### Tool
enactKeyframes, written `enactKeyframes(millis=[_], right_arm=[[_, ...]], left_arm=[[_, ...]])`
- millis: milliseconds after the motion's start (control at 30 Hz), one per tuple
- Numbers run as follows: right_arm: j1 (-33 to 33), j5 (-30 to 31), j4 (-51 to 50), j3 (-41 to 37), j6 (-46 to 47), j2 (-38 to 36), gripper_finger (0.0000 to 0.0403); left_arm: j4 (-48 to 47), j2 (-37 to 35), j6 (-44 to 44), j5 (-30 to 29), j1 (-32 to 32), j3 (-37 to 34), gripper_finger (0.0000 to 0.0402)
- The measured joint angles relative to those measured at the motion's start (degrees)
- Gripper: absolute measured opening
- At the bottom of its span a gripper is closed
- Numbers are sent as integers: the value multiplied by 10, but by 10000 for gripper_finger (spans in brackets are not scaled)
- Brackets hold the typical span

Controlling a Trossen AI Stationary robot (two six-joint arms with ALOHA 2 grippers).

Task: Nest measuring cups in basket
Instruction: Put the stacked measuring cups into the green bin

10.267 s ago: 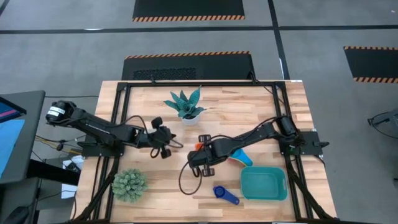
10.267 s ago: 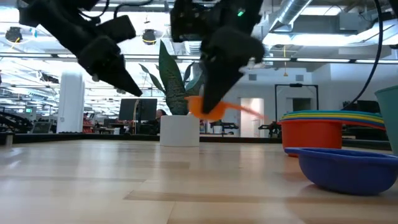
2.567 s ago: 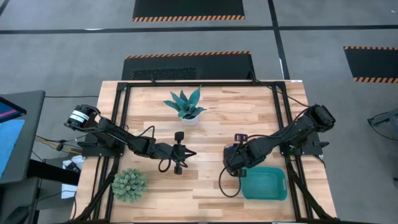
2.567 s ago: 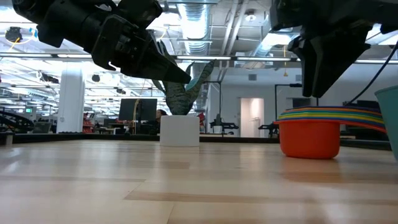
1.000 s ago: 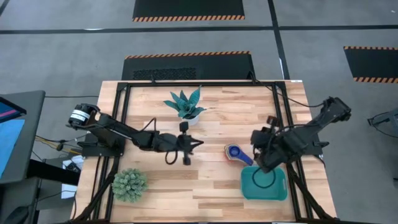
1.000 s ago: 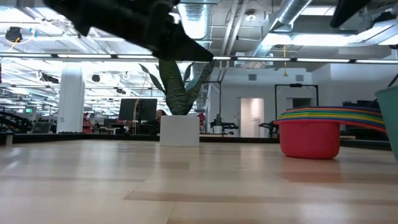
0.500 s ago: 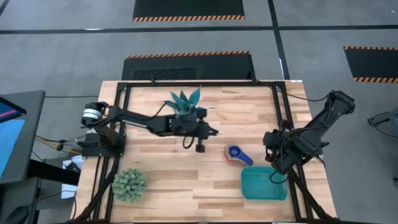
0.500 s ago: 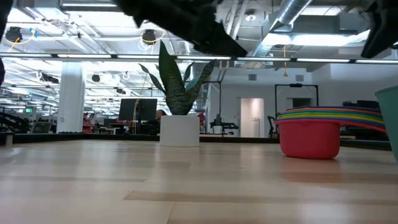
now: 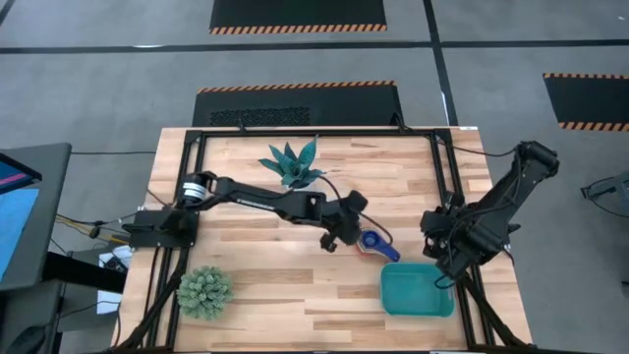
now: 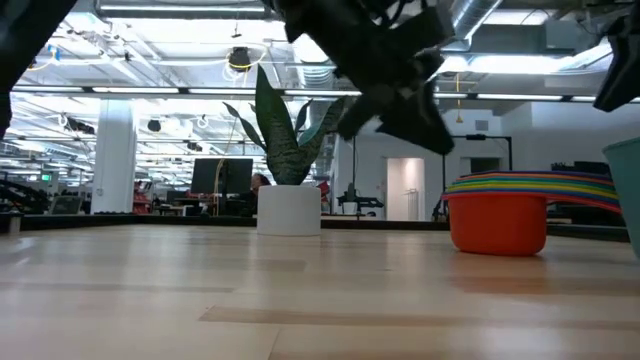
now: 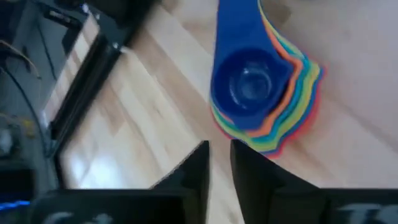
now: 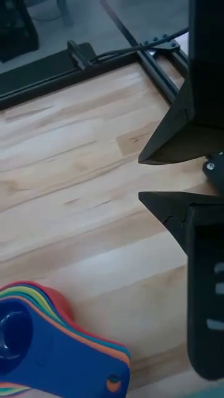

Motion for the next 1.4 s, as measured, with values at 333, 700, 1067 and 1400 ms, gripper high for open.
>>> enactKeyframes(millis=[333, 700, 1067, 1400], right_arm=[[38, 0, 7, -22, 46, 1, 102], [46, -9, 74, -25, 50, 1, 102], [45, -90, 194, -9, -53, 1, 102], [46, -89, 181, -9, -56, 1, 102]], left_arm=[[-41, -13, 71, -88, -58, 5, 127], [-89, -27, -28, -241, -111, 4, 178], [-85, -28, -54, -158, -94, 4, 95], [-34, -2, 98, -107, -82, 4, 125]])
